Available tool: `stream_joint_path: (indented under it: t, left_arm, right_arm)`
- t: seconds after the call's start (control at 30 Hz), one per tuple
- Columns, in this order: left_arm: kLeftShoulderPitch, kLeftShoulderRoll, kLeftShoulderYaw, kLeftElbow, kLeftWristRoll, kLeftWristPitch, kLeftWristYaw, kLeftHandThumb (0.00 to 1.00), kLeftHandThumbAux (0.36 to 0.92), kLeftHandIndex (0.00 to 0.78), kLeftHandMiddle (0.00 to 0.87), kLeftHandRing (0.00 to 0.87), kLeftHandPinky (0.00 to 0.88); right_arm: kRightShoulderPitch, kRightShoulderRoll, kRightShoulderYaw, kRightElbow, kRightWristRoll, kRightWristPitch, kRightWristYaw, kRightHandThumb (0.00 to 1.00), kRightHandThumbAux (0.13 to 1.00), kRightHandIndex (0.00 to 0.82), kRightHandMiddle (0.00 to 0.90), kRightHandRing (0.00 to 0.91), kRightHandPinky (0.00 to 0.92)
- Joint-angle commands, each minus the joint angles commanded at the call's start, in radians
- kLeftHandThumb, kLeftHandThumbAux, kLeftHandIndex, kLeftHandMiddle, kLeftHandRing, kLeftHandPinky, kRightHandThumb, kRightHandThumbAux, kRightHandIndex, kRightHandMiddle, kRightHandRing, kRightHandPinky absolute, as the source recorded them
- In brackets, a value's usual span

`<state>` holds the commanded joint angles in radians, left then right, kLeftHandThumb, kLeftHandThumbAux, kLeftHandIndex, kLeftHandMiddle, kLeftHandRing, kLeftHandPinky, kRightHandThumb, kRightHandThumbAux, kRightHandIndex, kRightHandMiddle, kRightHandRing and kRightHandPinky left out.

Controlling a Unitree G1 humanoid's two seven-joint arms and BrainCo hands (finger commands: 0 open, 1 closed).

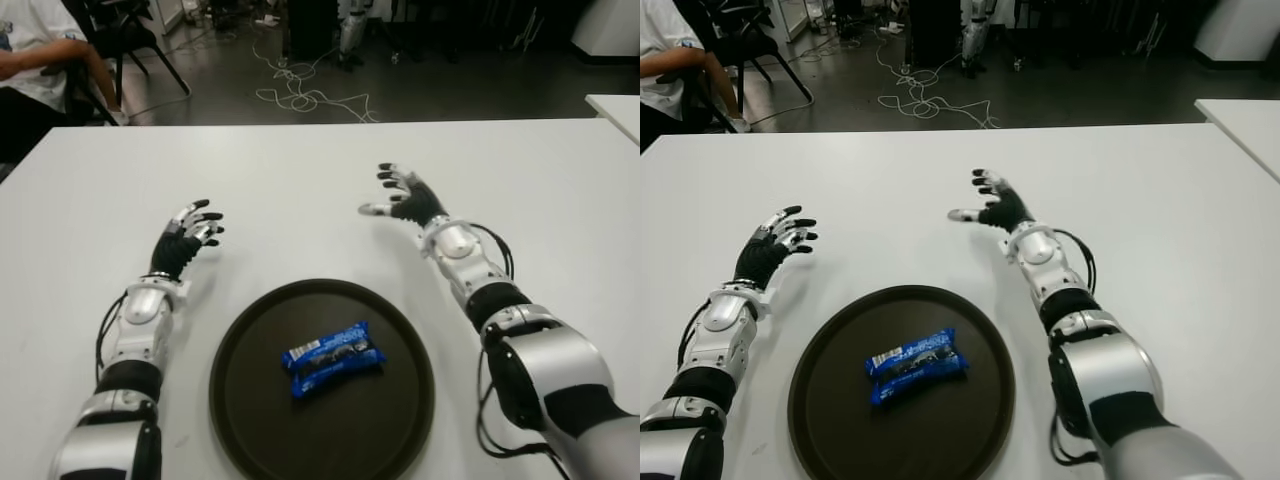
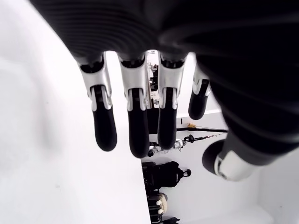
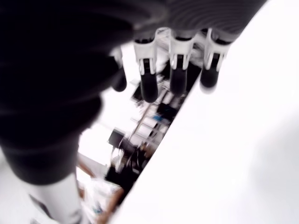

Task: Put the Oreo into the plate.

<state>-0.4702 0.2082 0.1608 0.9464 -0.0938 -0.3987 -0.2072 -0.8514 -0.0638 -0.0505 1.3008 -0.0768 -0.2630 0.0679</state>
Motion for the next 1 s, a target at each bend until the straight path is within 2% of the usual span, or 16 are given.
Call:
stream_joint_path:
  t: [0.1,0.23,0.77,1.0]
  left_arm:
    - [0.007,0.000,-0.005,-0.013,0.007,-0.008,0.002,0.217,0.645,0.175,0.301,0.313,0.359]
    - [0.010,0.001,-0.009,-0.017,0.014,-0.014,0.008,0.204,0.641,0.175,0.301,0.309,0.357]
    - [0.020,0.012,-0.018,-0.032,0.029,-0.018,0.008,0.162,0.617,0.164,0.289,0.291,0.336]
    - [0.020,0.018,-0.017,-0.029,0.035,-0.022,0.009,0.160,0.626,0.181,0.304,0.301,0.349]
  right_arm:
    - [-0.012,0.004,-0.059,0.012,0.053,0.058,0.000,0.000,0.808,0.167,0.251,0.266,0.321]
    - [-0.020,0.007,-0.087,0.015,0.072,0.096,-0.006,0.000,0.807,0.180,0.266,0.294,0.357]
    - [-0.032,0.021,-0.121,0.008,0.074,0.148,-0.004,0.000,0.802,0.168,0.272,0.303,0.360]
    - [-0.033,0.027,-0.123,0.009,0.074,0.156,-0.003,0.000,0.809,0.168,0.266,0.287,0.335]
